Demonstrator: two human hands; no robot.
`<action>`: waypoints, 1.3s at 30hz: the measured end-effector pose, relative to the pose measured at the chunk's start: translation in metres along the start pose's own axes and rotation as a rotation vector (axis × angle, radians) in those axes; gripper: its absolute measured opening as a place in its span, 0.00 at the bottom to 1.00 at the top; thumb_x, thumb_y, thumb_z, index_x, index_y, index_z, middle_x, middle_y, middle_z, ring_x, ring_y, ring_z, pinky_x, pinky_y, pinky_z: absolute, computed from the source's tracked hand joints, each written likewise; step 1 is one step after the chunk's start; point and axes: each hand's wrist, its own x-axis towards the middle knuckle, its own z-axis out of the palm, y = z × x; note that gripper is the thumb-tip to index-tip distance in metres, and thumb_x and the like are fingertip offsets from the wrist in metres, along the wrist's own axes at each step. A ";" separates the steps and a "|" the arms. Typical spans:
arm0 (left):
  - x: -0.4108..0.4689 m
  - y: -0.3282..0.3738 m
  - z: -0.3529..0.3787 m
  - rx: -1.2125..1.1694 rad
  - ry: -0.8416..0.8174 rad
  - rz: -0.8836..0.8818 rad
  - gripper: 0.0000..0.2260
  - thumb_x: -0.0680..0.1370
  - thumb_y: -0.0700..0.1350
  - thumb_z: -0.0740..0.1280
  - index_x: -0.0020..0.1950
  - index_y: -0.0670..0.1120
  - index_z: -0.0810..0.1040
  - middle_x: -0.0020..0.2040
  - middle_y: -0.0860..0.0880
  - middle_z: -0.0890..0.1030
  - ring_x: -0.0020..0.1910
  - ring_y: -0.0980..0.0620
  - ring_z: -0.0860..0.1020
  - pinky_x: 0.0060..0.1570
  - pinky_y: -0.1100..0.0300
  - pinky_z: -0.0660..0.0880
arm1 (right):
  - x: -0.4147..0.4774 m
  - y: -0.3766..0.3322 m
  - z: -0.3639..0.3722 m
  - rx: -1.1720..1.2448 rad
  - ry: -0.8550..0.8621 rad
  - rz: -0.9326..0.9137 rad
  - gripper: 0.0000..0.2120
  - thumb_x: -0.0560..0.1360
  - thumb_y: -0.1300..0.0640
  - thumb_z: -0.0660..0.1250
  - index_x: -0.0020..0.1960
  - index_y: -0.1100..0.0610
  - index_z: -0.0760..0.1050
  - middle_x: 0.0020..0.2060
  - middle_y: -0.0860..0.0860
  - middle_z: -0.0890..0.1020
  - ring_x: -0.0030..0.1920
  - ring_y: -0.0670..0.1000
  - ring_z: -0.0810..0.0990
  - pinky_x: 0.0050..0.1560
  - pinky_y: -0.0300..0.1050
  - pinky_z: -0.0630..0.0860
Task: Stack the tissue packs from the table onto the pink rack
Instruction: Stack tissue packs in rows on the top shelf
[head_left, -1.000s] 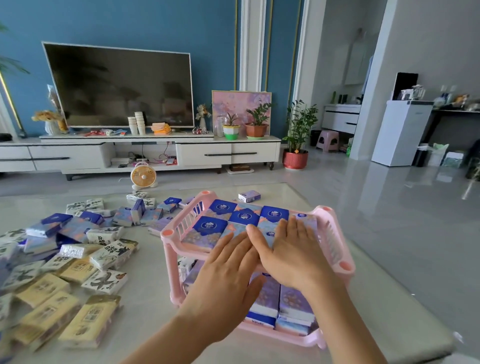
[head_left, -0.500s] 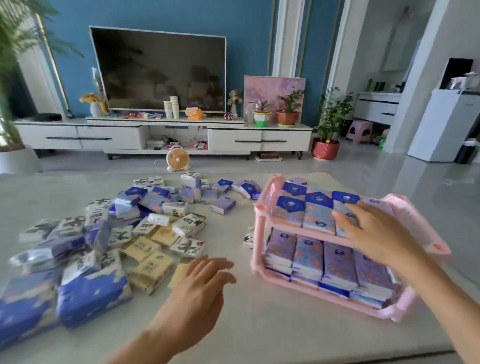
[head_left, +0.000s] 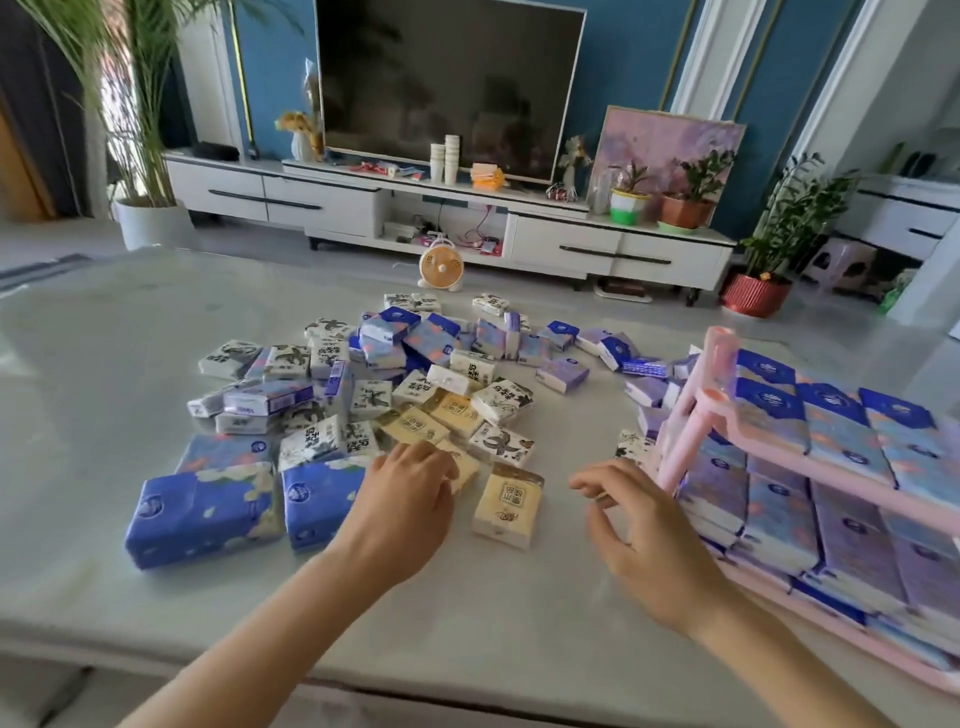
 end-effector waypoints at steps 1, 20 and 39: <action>0.000 -0.007 -0.002 0.002 -0.016 -0.030 0.13 0.80 0.44 0.55 0.60 0.49 0.75 0.61 0.52 0.74 0.60 0.52 0.70 0.59 0.59 0.64 | 0.009 0.001 0.011 0.035 -0.018 0.047 0.10 0.75 0.64 0.62 0.52 0.53 0.75 0.46 0.41 0.73 0.49 0.31 0.71 0.51 0.22 0.65; 0.043 -0.020 -0.011 -0.111 -0.009 -0.012 0.13 0.80 0.42 0.55 0.61 0.50 0.74 0.60 0.52 0.74 0.57 0.53 0.73 0.54 0.60 0.71 | 0.170 0.074 0.064 0.022 0.312 0.689 0.17 0.75 0.63 0.61 0.63 0.60 0.68 0.61 0.56 0.74 0.59 0.56 0.74 0.57 0.48 0.72; 0.188 -0.108 -0.026 0.023 0.088 -0.279 0.20 0.78 0.47 0.63 0.69 0.44 0.65 0.67 0.43 0.70 0.65 0.44 0.68 0.62 0.49 0.67 | 0.212 0.158 0.093 -0.270 0.147 0.641 0.33 0.70 0.44 0.70 0.70 0.54 0.63 0.68 0.58 0.63 0.67 0.58 0.66 0.66 0.51 0.62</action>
